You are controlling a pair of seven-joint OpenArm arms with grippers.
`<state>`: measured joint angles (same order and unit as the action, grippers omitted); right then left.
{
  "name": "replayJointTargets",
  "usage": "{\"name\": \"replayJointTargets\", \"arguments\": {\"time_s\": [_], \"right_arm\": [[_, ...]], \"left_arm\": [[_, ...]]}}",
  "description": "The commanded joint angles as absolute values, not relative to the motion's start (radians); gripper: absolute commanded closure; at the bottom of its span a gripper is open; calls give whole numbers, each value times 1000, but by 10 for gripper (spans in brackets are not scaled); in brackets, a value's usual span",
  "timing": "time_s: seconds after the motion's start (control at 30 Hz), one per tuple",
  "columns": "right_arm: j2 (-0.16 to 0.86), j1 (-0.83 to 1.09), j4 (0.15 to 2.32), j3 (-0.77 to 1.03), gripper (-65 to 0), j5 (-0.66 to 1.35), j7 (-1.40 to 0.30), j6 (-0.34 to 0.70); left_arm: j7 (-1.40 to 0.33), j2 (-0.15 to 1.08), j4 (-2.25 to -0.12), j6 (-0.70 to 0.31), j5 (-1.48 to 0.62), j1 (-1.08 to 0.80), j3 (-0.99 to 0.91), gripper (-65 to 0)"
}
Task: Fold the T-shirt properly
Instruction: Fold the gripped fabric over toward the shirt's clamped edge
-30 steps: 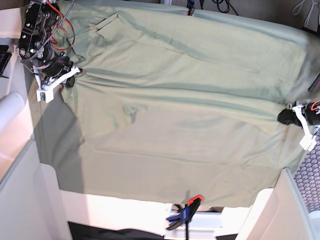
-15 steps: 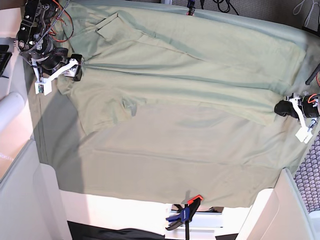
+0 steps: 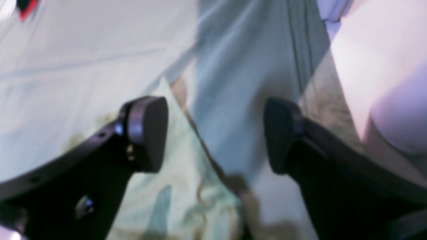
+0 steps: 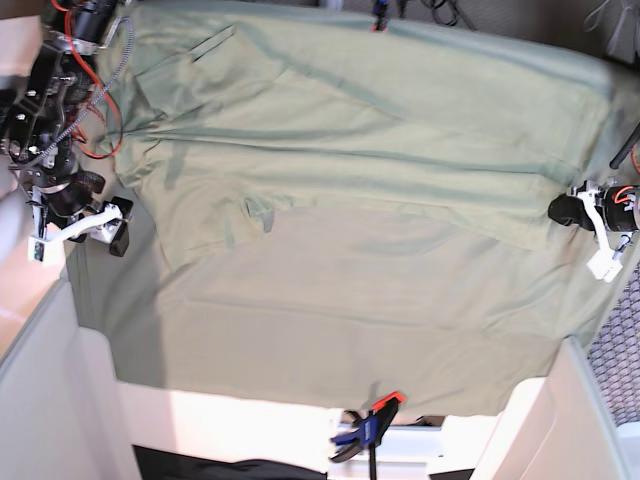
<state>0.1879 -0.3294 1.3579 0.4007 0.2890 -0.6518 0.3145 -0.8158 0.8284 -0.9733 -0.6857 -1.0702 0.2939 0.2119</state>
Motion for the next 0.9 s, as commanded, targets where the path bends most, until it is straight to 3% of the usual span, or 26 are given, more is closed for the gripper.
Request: {"name": "replayJointTargets", "arguments": {"time_s": [0.0, 0.3, 0.7, 0.77, 0.87], "right_arm": [[189, -370, 1332, 397, -443, 282, -614, 315], [182, -465, 1029, 292, -443, 204, -459, 319], [137, -456, 1007, 132, -435, 149, -447, 322], [130, -456, 1007, 131, -330, 122, -435, 321], [131, -456, 1007, 131, -59, 110, -414, 321]], "left_arm": [[-806, 854, -987, -698, -1086, 307, 202, 0], [-805, 856, -1003, -698, -1089, 265, 202, 0], [-801, 856, -1003, -698, -1096, 265, 202, 0], [-801, 856, -1003, -698, -1096, 266, 202, 0], [-801, 856, -1003, -698, -1096, 266, 202, 0]]}}
